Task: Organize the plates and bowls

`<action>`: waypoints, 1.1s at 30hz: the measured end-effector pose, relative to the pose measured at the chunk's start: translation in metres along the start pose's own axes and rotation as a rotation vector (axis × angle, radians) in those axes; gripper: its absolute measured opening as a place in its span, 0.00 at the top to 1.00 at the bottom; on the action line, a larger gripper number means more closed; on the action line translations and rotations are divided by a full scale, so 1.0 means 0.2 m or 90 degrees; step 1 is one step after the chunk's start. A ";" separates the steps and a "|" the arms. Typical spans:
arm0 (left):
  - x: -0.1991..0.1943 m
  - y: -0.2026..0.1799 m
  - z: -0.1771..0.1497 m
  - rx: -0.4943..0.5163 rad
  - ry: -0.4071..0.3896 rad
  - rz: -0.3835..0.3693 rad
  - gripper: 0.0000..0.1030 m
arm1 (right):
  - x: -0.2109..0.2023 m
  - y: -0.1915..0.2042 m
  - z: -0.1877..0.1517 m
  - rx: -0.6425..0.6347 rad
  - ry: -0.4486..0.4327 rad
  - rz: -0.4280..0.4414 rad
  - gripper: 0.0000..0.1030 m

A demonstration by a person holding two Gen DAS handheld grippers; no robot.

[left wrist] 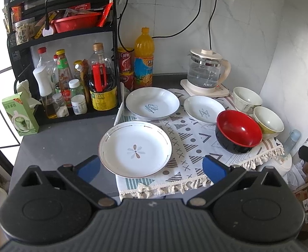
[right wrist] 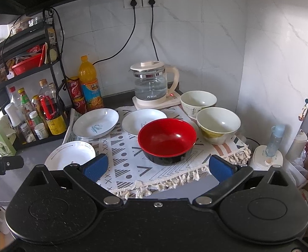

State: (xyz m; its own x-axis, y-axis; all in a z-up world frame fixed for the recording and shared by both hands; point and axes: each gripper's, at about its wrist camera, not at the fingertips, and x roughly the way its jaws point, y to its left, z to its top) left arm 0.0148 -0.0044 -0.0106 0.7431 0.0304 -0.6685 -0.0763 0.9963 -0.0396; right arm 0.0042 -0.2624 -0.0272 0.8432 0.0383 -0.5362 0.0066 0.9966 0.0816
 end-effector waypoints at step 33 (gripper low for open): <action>-0.07 -0.02 0.00 -0.011 -0.002 0.001 0.00 | -0.05 0.02 0.00 -0.027 0.000 -0.005 0.00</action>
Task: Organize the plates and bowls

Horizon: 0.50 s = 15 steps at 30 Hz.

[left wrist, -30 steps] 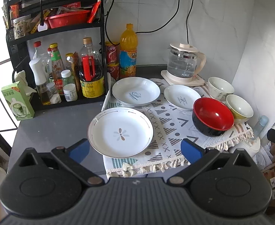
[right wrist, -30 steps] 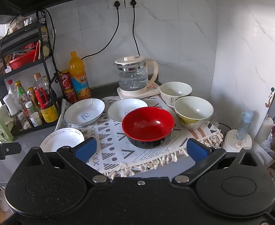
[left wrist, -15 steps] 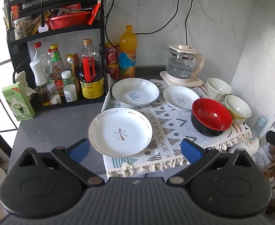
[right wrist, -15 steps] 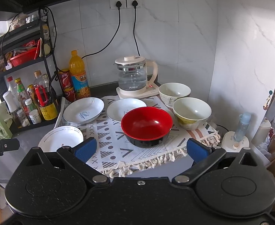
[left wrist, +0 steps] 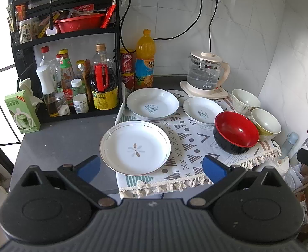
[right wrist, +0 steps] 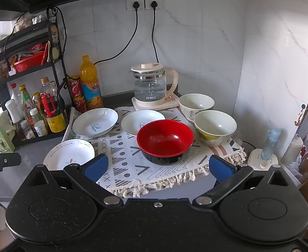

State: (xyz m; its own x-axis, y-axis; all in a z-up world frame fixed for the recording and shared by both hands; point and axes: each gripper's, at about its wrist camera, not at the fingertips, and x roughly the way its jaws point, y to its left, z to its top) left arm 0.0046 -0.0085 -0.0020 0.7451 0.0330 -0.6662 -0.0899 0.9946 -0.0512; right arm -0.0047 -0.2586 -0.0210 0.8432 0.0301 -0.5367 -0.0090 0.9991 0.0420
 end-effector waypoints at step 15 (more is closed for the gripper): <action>0.06 -0.01 0.04 0.000 0.008 0.002 0.00 | 0.06 -0.02 0.02 0.007 0.004 0.004 0.00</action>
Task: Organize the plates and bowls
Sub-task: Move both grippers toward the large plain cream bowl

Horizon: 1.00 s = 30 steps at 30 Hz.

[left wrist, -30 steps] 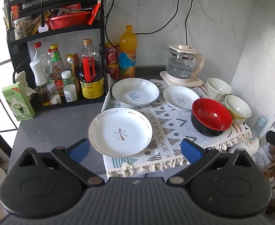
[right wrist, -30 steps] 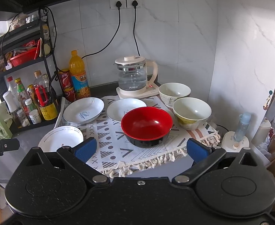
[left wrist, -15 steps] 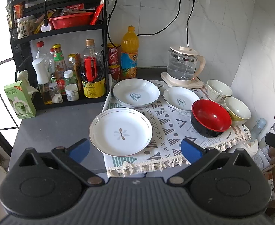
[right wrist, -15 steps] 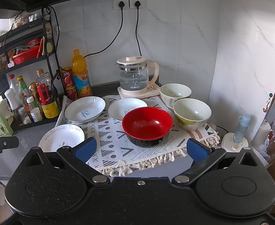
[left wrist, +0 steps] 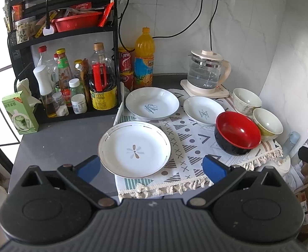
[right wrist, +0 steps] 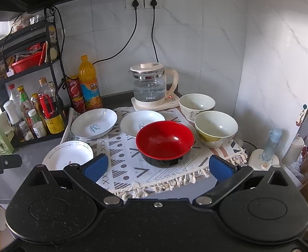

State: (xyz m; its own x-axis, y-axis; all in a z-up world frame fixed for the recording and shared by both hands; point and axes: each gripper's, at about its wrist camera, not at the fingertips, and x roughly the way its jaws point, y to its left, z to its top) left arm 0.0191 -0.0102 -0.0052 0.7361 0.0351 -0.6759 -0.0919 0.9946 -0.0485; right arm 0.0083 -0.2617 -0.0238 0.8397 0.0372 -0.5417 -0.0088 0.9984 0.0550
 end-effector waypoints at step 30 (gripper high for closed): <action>0.72 -0.25 0.46 0.050 0.081 -0.068 0.01 | 0.57 -0.14 0.27 0.064 0.057 -0.042 0.00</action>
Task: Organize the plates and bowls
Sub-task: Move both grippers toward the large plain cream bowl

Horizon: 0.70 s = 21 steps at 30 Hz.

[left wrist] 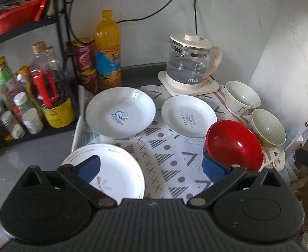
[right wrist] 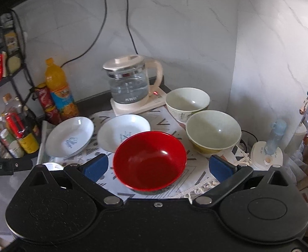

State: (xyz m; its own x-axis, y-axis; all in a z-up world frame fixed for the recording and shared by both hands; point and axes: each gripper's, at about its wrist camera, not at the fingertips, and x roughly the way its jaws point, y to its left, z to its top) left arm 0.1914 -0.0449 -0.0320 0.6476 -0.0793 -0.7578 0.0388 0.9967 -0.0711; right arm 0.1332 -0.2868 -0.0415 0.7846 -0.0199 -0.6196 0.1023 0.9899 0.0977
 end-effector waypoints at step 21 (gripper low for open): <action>0.45 -0.12 0.34 0.085 0.058 -0.045 0.01 | 0.35 -0.08 0.13 0.074 0.044 -0.065 0.00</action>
State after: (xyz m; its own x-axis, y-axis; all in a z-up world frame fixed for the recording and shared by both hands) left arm 0.3012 -0.0739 -0.0547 0.5679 -0.1450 -0.8102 0.1863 0.9815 -0.0451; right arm 0.2023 -0.3073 -0.0665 0.7233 -0.1068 -0.6822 0.2535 0.9600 0.1185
